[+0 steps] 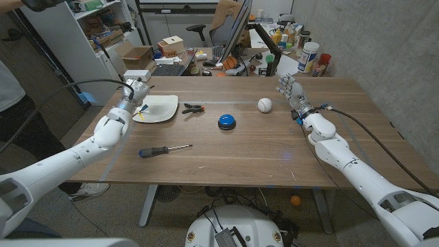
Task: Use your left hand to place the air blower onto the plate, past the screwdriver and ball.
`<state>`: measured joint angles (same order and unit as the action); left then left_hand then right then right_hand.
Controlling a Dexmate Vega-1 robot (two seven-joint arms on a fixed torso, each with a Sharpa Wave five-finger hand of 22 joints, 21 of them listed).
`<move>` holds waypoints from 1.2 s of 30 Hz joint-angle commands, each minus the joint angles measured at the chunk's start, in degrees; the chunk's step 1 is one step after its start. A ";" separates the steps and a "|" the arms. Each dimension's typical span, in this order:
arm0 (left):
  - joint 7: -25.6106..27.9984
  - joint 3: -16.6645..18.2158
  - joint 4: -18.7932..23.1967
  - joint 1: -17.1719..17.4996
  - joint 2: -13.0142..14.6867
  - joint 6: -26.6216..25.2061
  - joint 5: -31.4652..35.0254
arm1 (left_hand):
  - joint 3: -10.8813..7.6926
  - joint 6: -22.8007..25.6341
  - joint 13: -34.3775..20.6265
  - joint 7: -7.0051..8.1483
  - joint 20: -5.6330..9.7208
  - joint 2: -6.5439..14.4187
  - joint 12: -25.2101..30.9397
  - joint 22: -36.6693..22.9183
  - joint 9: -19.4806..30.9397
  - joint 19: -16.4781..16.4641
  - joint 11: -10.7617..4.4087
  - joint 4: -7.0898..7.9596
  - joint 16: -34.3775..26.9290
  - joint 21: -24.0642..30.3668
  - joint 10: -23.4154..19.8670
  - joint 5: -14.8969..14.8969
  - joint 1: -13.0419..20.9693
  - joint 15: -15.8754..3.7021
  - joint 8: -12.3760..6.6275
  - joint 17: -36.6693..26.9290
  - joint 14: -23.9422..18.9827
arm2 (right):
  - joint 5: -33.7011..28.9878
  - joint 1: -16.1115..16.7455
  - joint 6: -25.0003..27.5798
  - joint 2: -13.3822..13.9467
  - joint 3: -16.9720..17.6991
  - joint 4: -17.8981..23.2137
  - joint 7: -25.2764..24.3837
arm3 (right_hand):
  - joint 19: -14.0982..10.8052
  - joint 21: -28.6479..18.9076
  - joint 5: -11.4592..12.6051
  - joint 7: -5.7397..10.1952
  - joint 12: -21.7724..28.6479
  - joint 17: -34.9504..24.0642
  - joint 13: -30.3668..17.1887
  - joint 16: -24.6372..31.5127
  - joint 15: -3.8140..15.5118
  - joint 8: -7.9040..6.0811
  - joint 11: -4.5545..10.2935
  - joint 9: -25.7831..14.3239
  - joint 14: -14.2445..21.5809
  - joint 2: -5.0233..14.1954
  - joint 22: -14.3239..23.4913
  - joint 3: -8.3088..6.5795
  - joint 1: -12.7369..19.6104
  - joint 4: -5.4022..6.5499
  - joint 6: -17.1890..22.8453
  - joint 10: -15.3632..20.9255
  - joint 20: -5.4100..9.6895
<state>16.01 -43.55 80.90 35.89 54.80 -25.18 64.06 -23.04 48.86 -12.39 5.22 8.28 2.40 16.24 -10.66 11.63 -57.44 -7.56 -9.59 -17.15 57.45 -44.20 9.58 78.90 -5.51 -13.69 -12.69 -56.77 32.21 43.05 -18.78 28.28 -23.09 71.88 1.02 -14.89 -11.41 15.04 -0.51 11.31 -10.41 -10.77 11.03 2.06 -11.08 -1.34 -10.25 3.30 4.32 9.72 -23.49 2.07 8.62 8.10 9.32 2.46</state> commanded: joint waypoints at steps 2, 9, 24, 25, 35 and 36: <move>5.17 -6.22 -12.01 -8.12 -7.09 5.80 -0.29 | 0.36 1.33 -0.26 -0.09 1.92 0.17 0.33 0.02 0.23 4.99 0.04 0.09 -0.08 0.30 -1.02 0.51 0.72 -8.34 -0.33 -0.28 -7.65 | -0.64 -0.01 1.34 0.55 -0.12 0.98 -1.09 | -0.42 0.09 0.17 0.04 0.22 -0.11 -0.27 0.09 1.40 0.02 0.12 -0.26 0.38 2.35 0.22 0.18 -0.06 -0.20 0.29 0.62 1.79; 7.22 -9.90 -17.54 -11.42 -9.83 7.29 -1.23 | 0.41 1.75 -0.27 0.00 1.87 0.26 0.38 0.03 0.24 5.21 0.23 0.16 -0.09 0.43 -1.50 0.53 0.75 -8.33 -0.31 -0.32 -7.67 | -0.96 -0.37 1.77 0.51 -0.37 0.99 -1.25 | -0.43 0.09 0.17 0.03 0.18 -0.12 -0.27 0.06 1.39 0.03 0.25 -0.26 0.41 2.34 0.22 0.20 -0.10 -0.17 0.32 0.60 1.79; 5.17 -14.38 -21.72 -14.36 -11.80 9.26 -6.23 | 0.55 1.99 -0.29 -0.09 1.76 0.34 0.13 0.06 0.26 5.55 0.10 0.22 -0.12 0.83 -1.73 0.57 0.86 -8.34 0.03 -0.40 -7.75 | -1.46 -1.41 1.98 -0.19 -0.99 -0.03 -1.24 | -0.41 0.10 0.19 0.06 0.15 -0.13 -0.27 0.08 1.48 0.05 0.13 -0.26 0.67 2.38 0.23 0.22 -0.13 -0.14 0.33 0.67 1.92; 4.52 -14.63 -21.55 -14.50 -11.72 9.32 -6.38 | 0.55 1.99 -0.29 -0.07 1.75 0.36 0.06 0.06 0.26 5.57 0.08 0.23 -0.14 0.85 -1.62 0.58 0.87 -8.33 0.07 -0.41 -7.79 | -1.43 -1.43 1.93 -0.23 -0.99 -0.10 -1.21 | -0.41 0.10 0.19 0.07 0.15 -0.13 -0.27 0.08 1.50 0.06 0.14 -0.26 0.69 2.38 0.23 0.22 -0.13 -0.13 0.30 0.66 1.93; 1.66 -15.99 -20.05 -14.84 -11.14 8.34 -6.63 | 0.68 2.12 -0.31 -0.06 1.63 0.33 -0.10 0.11 0.28 5.86 0.06 0.24 -0.20 1.11 -1.84 0.62 0.93 -8.34 0.33 -0.47 -7.97 | -1.26 -1.22 1.49 -0.36 -0.83 -0.34 -1.25 | -0.40 0.11 0.20 0.12 0.11 -0.13 -0.27 0.07 1.47 0.07 0.29 -0.27 0.83 2.45 0.23 0.21 -0.14 -0.10 0.31 0.65 2.00; 1.42 -16.05 -19.87 -14.83 -11.05 8.19 -6.61 | 0.69 2.08 -0.31 -0.05 1.62 0.32 -0.12 0.11 0.28 5.88 0.07 0.24 -0.20 1.13 -1.82 0.62 0.93 -8.34 0.36 -0.48 -7.98 | -1.27 -1.18 1.43 -0.37 -0.81 -0.35 -1.30 | -0.40 0.11 0.20 0.12 0.11 -0.13 -0.27 0.07 1.47 0.07 0.29 -0.27 0.84 2.45 0.23 0.21 -0.14 -0.10 0.31 0.64 2.01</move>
<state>20.13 -57.83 60.51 21.89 43.61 -16.50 58.34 -22.72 49.79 -12.36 5.73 8.28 2.33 16.30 -10.37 11.60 -57.44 -7.37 -9.42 -17.15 58.12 -45.39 9.98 79.74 -5.51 -13.68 -12.93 -56.77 30.90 41.81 -16.91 28.09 -23.95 71.79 -0.15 -14.89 -11.41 15.04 -0.51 11.31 -10.41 -10.77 11.03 2.37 -11.08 -1.03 -10.25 3.61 4.32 9.72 -23.49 2.07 8.62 8.09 9.62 2.46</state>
